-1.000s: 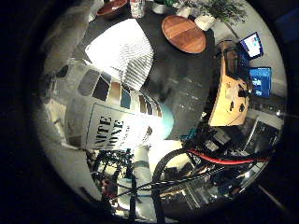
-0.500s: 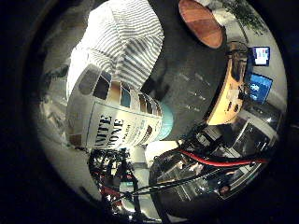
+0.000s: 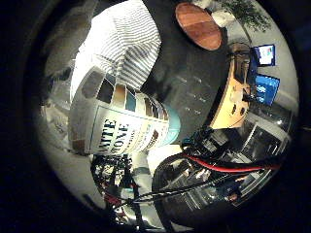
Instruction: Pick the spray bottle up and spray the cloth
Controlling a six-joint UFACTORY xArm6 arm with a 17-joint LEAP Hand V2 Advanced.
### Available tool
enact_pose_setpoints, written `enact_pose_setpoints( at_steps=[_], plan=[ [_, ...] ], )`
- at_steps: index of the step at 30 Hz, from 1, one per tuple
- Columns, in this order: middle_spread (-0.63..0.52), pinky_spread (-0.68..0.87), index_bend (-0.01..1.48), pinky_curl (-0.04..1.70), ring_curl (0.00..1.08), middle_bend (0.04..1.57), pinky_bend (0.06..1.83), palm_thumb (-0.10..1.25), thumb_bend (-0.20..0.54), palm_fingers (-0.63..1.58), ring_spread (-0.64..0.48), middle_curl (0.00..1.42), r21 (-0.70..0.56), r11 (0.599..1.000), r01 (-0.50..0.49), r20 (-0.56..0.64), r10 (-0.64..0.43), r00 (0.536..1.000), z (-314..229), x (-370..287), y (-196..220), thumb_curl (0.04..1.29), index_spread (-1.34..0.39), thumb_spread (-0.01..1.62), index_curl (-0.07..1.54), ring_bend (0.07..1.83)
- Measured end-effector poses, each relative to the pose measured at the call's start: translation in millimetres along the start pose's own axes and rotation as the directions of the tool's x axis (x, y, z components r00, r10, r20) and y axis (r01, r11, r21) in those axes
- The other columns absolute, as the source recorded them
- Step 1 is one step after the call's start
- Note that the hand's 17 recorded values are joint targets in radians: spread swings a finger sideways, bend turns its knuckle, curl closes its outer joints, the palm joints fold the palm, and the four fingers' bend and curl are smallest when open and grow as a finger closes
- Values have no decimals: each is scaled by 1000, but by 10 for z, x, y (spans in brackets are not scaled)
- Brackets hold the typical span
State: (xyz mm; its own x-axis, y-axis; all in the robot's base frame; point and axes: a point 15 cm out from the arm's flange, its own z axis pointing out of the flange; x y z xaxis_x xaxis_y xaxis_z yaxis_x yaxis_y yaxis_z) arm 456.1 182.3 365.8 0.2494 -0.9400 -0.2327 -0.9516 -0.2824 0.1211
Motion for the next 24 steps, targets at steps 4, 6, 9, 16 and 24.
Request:
enact_pose_setpoints(
  at_steps=[4,6,9,16,24],
  plan=[
    [-109,-204,1184,1439,641,1380,986,932,-17,1166,-180,652,-9,1000,-6,0,6,1000,68,7,-37,776,-205,914,745,1444],
    [-109,-204,1184,1439,641,1380,986,932,-17,1166,-180,652,-26,1000,-14,-2,14,1000,178,8,-87,777,-205,914,745,1444],
    [-109,-204,1184,1439,642,1380,986,925,-19,1166,-180,652,-68,997,-29,-3,29,1000,417,0,-161,775,-205,917,745,1444],
    [-109,-205,1183,1439,642,1379,986,923,-17,1166,-180,652,-112,993,-27,-13,26,1000,742,-52,-268,773,-205,922,745,1444],
    [-109,-205,1183,1440,642,1379,985,923,-17,1166,-180,652,-65,998,-9,25,10,1000,442,-154,-180,772,-205,923,745,1444]
  ],
)
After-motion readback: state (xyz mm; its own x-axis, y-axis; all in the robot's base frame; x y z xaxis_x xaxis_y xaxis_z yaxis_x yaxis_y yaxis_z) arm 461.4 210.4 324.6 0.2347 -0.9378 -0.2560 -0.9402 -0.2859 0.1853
